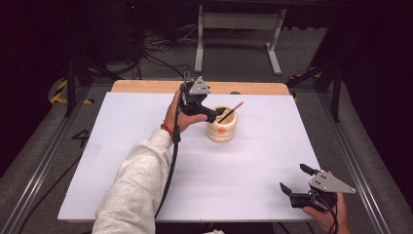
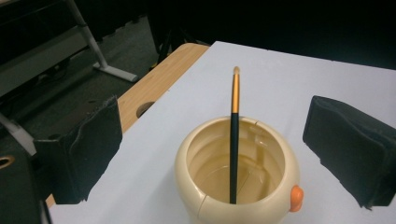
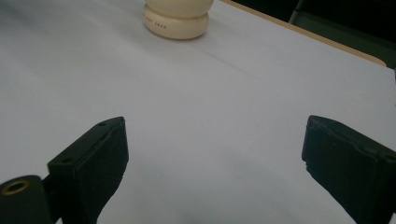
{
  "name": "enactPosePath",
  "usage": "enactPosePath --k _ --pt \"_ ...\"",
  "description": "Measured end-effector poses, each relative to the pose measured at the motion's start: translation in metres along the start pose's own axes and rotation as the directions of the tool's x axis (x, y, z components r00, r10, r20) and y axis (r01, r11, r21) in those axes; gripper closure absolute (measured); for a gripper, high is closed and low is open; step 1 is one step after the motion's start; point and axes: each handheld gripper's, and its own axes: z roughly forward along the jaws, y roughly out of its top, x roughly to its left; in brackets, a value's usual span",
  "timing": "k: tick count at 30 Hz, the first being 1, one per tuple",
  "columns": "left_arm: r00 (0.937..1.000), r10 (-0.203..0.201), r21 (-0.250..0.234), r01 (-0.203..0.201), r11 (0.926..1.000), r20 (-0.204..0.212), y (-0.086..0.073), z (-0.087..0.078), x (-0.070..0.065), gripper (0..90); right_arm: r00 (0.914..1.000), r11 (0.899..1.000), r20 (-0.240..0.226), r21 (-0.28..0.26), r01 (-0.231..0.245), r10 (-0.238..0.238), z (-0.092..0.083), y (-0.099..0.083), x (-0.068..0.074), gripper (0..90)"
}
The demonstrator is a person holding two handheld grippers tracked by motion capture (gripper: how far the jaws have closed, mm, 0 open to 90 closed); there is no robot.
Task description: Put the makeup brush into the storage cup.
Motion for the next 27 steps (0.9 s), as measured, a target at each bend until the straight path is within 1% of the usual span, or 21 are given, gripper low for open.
enactPosePath --k 4,5,6,7,10,11,13,15,16,17,20,23,27 --pt "0.9999 0.011 0.007 -0.01 0.9999 -0.009 -0.002 -0.004 0.0 5.6 1.0 1.0 0.001 0.0 0.0 0.0 0.0 0.0 0.0 7.9" --pt "0.9999 0.007 0.014 -0.007 0.9999 -0.01 -0.002 -0.005 -0.001 5.7 1.0 1.0 0.001 0.0 0.0 0.0 0.0 0.0 0.0 7.9" --pt "0.9998 0.014 0.012 -0.014 0.9998 -0.012 -0.003 -0.006 0.0 5.7 1.0 1.0 0.0 -0.001 0.0 0.0 0.0 0.0 0.0 7.9" --pt "0.9999 0.008 0.014 -0.008 0.9999 -0.012 -0.004 -0.007 -0.001 5.9 1.0 1.0 -0.001 -0.002 0.002 -0.002 0.0 0.0 0.0 7.9" --pt "0.9995 0.029 0.018 -0.029 0.9994 -0.015 -0.005 -0.011 -0.002 6.0 1.0 1.0 -0.001 -0.003 0.0 0.0 0.0 0.0 0.0 7.9" --pt "0.9993 0.031 0.019 -0.031 0.9994 -0.021 -0.005 -0.012 -0.002 6.1 1.0 1.0 -0.001 -0.004 0.0 0.0 0.0 0.0 0.0 7.9" --pt "0.9994 0.033 0.025 -0.033 0.9992 -0.014 -0.006 -0.014 -0.002 6.0 1.0 1.0 -0.002 -0.003 0.0 0.0 0.0 0.0 0.0 7.9" --pt "0.9988 0.044 0.026 -0.043 0.9987 -0.02 -0.007 -0.017 -0.003 5.9 1.0 1.0 -0.003 -0.003 0.002 -0.002 0.0 0.0 0.0 7.9" --pt "0.9991 0.036 0.023 -0.036 0.9991 -0.024 -0.007 -0.018 -0.004 5.8 1.0 1.0 -0.002 -0.003 0.002 -0.002 0.0 0.0 0.0 8.0" --pt "0.9985 0.048 0.029 -0.047 0.9985 -0.028 -0.007 -0.019 -0.004 5.6 1.0 1.0 -0.004 -0.003 0.002 -0.002 0.0 0.0 0.0 7.9" --pt "0.9981 0.055 0.035 -0.054 0.9979 -0.03 -0.009 -0.022 -0.006 5.5 1.0 1.0 -0.002 -0.003 0.001 -0.001 0.0 0.0 0.0 7.9" --pt "0.9977 0.062 0.028 -0.061 0.9978 -0.028 -0.012 -0.026 -0.007 5.5 1.0 1.0 -0.004 -0.003 0.004 -0.004 0.0 0.0 0.0 7.9" --pt "0.9977 0.059 0.022 -0.058 0.9981 -0.035 -0.014 -0.032 -0.01 5.5 1.0 1.0 -0.004 -0.004 0.004 -0.004 0.0 0.001 0.0 7.9"
